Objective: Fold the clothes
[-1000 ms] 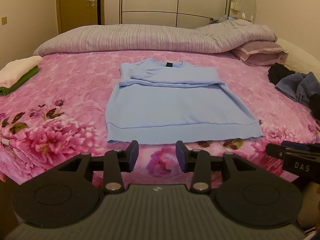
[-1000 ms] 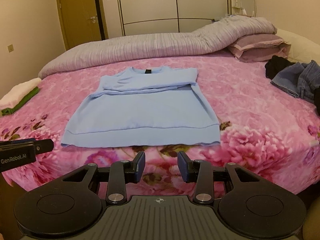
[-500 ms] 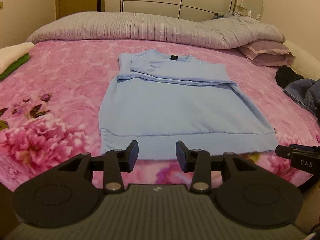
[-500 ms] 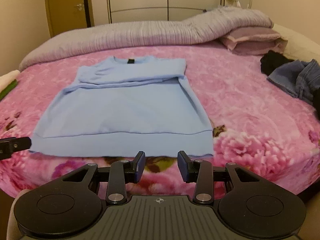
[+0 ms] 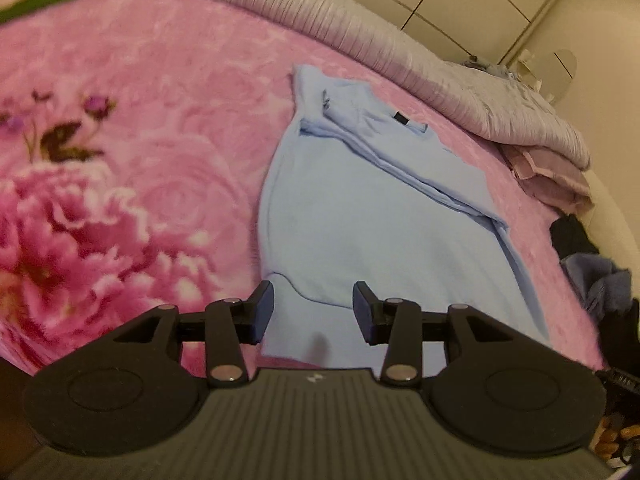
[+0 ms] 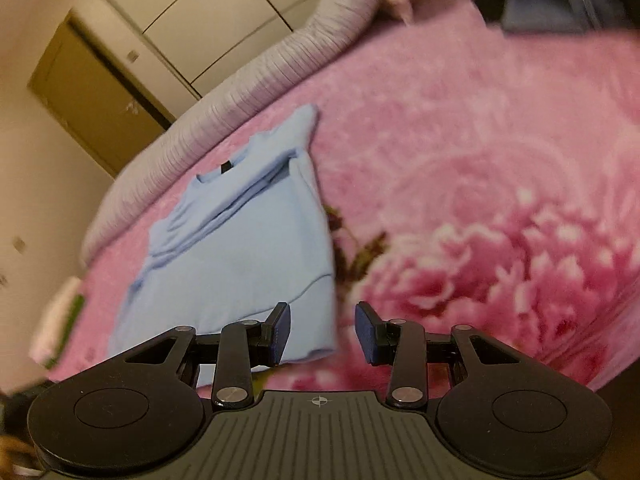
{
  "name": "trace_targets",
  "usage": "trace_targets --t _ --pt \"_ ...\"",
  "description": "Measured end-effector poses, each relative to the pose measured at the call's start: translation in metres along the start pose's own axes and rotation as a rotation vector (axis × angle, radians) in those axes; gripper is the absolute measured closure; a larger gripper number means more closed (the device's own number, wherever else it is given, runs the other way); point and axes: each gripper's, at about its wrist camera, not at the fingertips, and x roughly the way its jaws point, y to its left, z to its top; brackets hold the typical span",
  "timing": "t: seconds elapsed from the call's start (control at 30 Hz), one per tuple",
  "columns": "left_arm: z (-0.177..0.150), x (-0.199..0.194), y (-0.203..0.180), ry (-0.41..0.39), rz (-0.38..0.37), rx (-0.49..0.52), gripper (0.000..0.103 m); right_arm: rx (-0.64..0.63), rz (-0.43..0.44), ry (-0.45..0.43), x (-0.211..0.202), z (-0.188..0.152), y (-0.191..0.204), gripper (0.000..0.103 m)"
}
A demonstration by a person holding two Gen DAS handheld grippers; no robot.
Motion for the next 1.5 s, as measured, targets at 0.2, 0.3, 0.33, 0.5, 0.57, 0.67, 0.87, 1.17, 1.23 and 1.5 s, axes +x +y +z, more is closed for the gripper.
trace_targets --t 0.2,0.3,0.33,0.5,0.57,0.67,0.87,1.17,1.23,1.5 --pt "0.007 0.031 0.025 0.051 -0.047 -0.099 0.065 0.172 0.093 0.137 0.029 0.026 -0.033 0.063" --pt "0.008 0.039 0.033 0.050 -0.116 -0.138 0.064 0.204 0.130 0.163 0.046 0.031 -0.040 0.063" --pt "0.009 0.042 0.035 0.053 -0.138 -0.153 0.064 0.216 0.145 0.168 0.051 0.033 -0.043 0.063" --pt "0.010 0.053 0.040 0.068 -0.217 -0.166 0.063 0.264 0.219 0.184 0.071 0.041 -0.051 0.065" --pt "0.009 0.054 0.037 0.078 -0.235 -0.138 0.068 0.255 0.228 0.192 0.074 0.043 -0.051 0.069" --pt "0.006 0.057 0.039 0.085 -0.235 -0.121 0.087 0.231 0.217 0.203 0.079 0.043 -0.050 0.080" --pt "0.006 0.057 0.044 0.088 -0.251 -0.143 0.099 0.222 0.201 0.199 0.078 0.039 -0.051 0.092" --pt "0.004 0.019 0.035 0.002 -0.280 -0.082 0.100 0.216 0.214 0.147 0.054 0.035 -0.033 0.095" --pt "0.001 0.007 0.033 -0.008 -0.287 -0.068 0.100 0.205 0.218 0.142 0.043 0.032 -0.026 0.095" --pt "-0.048 -0.058 0.041 0.001 -0.311 -0.086 0.100 0.185 0.247 0.133 -0.021 -0.006 -0.013 0.095"
